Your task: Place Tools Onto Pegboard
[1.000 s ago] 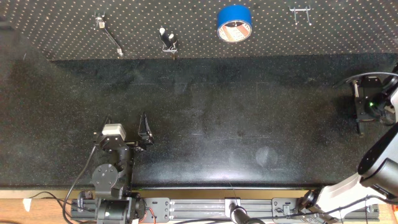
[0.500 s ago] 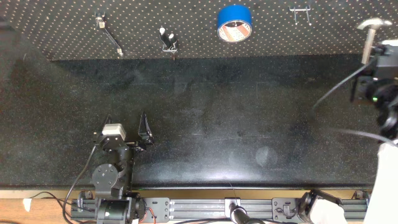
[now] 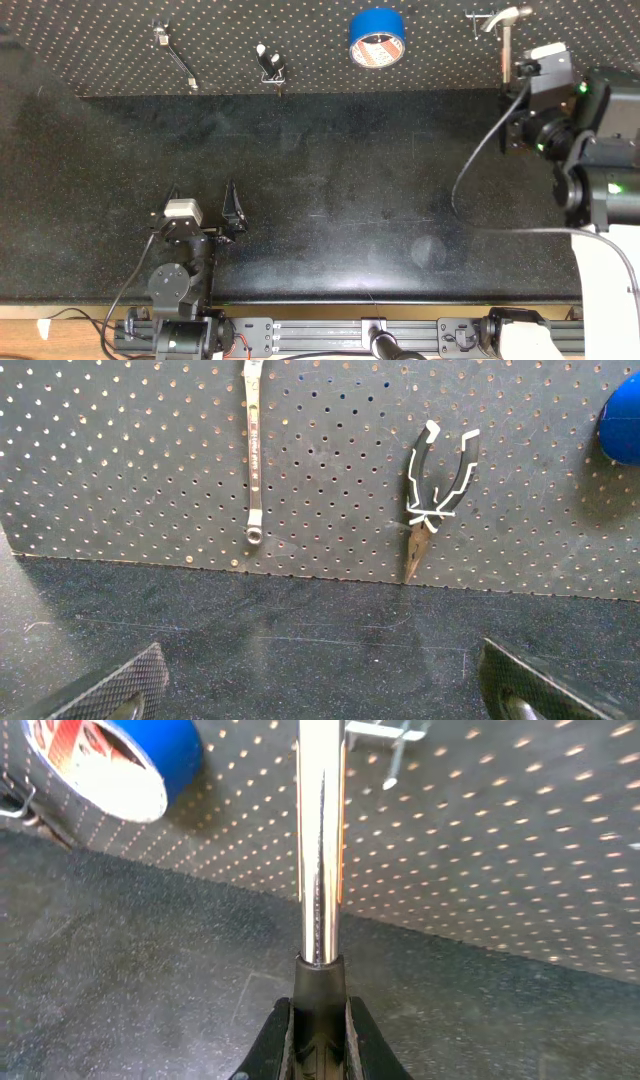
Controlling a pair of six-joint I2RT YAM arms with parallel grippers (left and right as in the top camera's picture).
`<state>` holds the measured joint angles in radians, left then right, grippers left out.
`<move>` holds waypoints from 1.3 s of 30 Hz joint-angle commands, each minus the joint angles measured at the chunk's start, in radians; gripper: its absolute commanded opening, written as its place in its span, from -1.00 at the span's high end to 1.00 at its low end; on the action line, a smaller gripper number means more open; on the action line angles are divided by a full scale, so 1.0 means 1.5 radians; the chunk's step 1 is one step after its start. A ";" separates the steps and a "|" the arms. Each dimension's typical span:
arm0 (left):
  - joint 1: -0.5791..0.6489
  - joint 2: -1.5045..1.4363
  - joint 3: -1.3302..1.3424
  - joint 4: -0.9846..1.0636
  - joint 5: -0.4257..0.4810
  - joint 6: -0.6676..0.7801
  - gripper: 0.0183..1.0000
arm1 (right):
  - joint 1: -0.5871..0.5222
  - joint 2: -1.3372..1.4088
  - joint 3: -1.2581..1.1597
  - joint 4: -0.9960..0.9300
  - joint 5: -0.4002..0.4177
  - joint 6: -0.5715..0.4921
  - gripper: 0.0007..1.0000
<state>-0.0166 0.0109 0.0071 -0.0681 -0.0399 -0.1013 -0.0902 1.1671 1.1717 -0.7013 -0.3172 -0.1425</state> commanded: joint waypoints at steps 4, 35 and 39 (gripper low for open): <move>0.002 -0.005 -0.001 -0.005 0.005 0.004 -0.99 | 0.019 0.066 0.003 0.013 -0.004 0.010 0.85; 0.002 -0.005 -0.001 -0.005 0.005 0.004 -1.00 | 0.019 0.188 0.003 0.075 0.032 0.010 0.31; 0.002 -0.005 -0.001 -0.005 0.005 0.004 -0.99 | 0.019 0.188 0.003 0.076 0.032 0.007 -0.94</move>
<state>-0.0166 0.0109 0.0071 -0.0681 -0.0399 -0.1013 -0.0658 1.4429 1.1717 -0.5873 -0.2779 -0.1352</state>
